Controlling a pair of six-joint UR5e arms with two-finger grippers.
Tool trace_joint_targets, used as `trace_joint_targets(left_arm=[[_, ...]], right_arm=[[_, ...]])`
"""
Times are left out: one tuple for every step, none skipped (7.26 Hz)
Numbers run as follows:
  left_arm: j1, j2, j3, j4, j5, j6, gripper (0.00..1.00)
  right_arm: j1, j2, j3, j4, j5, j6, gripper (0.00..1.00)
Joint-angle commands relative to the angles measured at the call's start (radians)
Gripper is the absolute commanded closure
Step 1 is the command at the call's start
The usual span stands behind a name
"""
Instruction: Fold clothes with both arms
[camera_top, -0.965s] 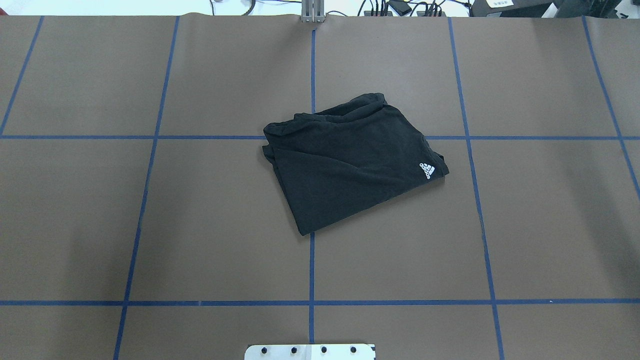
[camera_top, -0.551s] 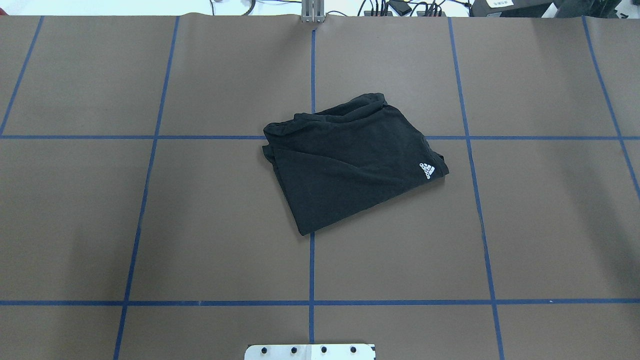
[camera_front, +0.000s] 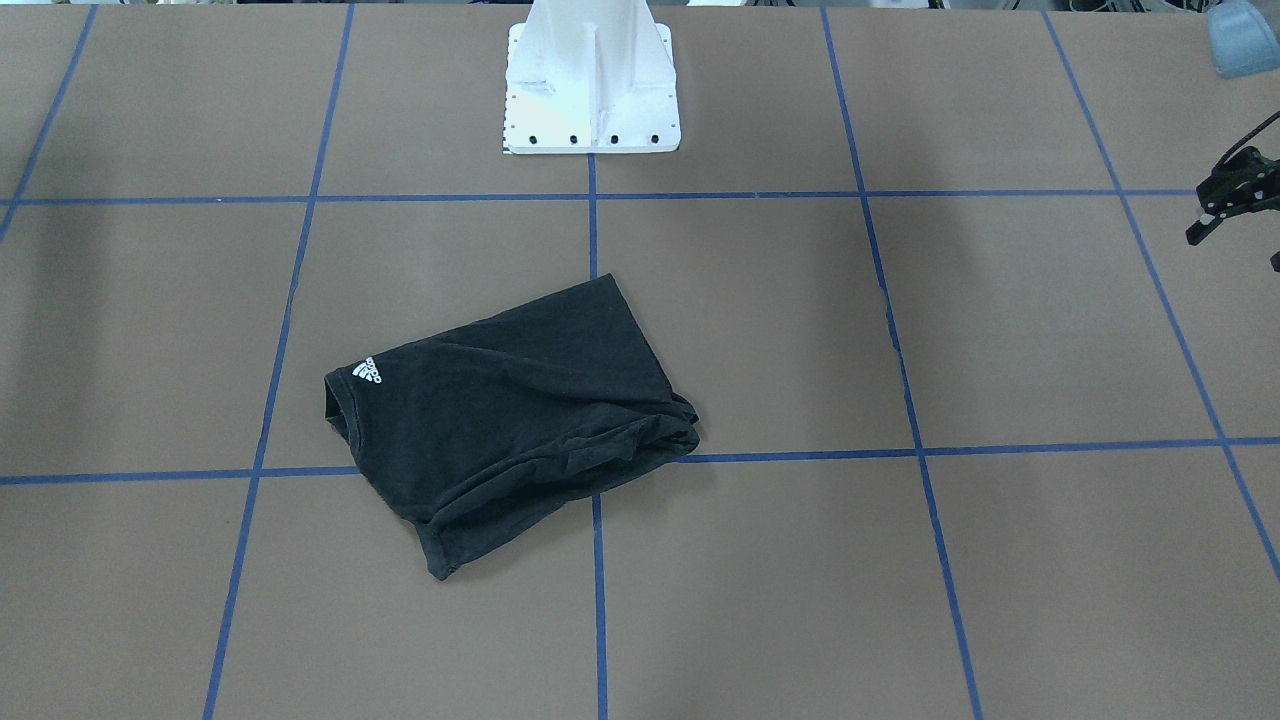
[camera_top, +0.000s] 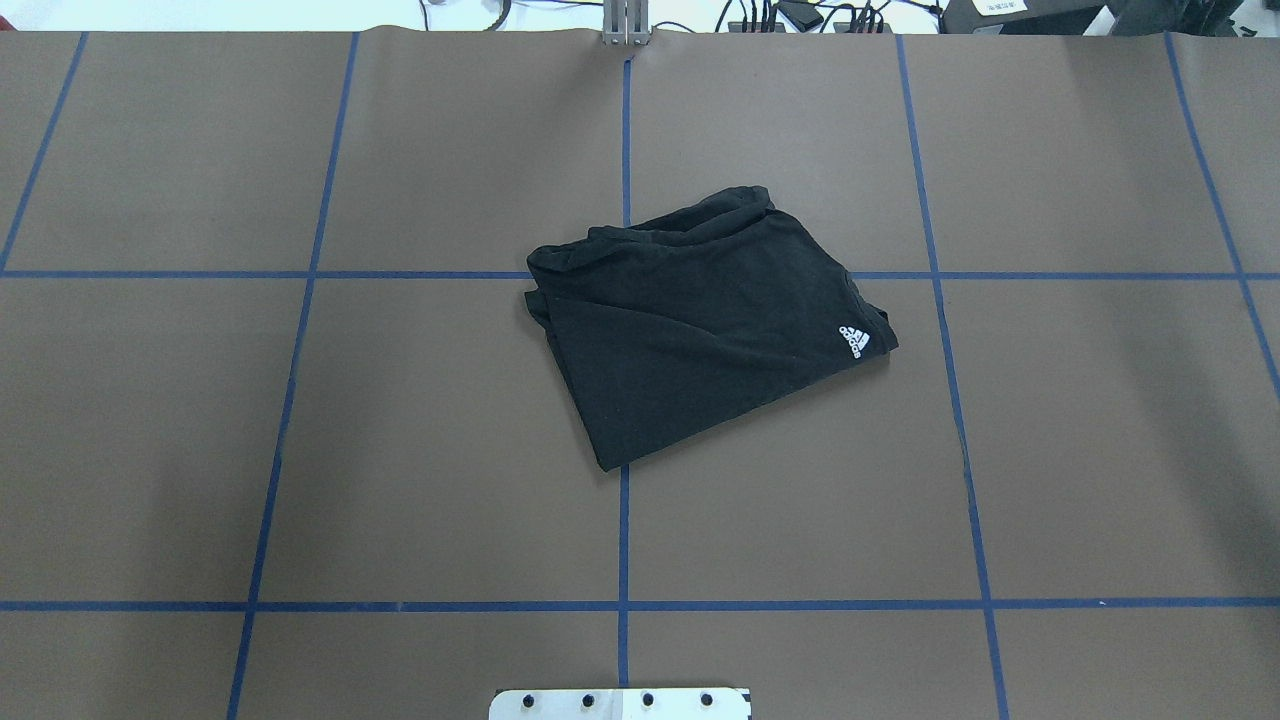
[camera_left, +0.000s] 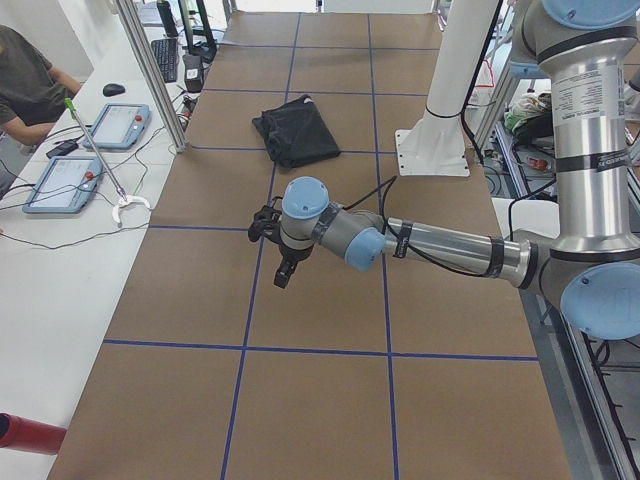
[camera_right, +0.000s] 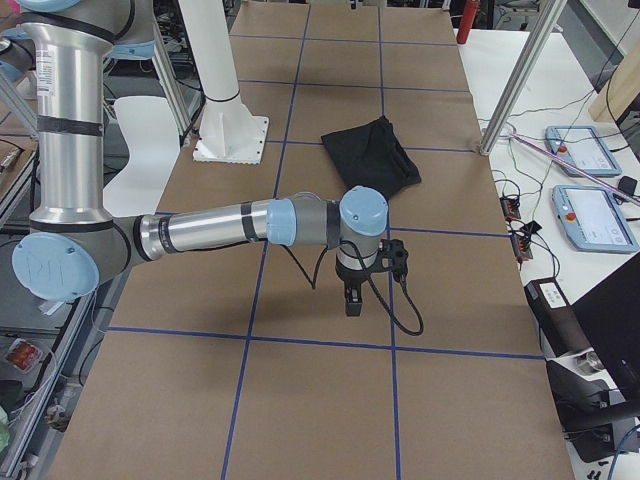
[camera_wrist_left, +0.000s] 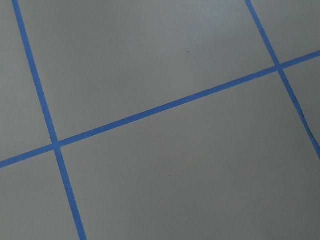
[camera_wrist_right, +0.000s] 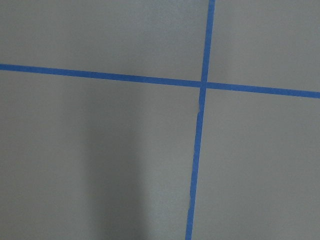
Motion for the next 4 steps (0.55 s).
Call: trace_joint_targets(left_arm=[[0.001,-0.051,0.008,-0.001,0.002,0.0,0.0],[0.001,-0.073,0.013,-0.001,0.003,0.0,0.0],[0.001,-0.074,0.01,-0.001,0.003,0.0,0.0],[0.001,-0.076,0.01,-0.001,0.003,0.0,0.0]], right_arm=[[0.0,0.004,0.015,0.0,-0.001,0.0,0.0],[0.0,0.006,0.016,0.0,-0.001,0.0,0.0],[0.003,0.004,0.024,0.0,0.0,0.0,0.0],[0.003,0.006,0.027,0.0,-0.001,0.0,0.0]])
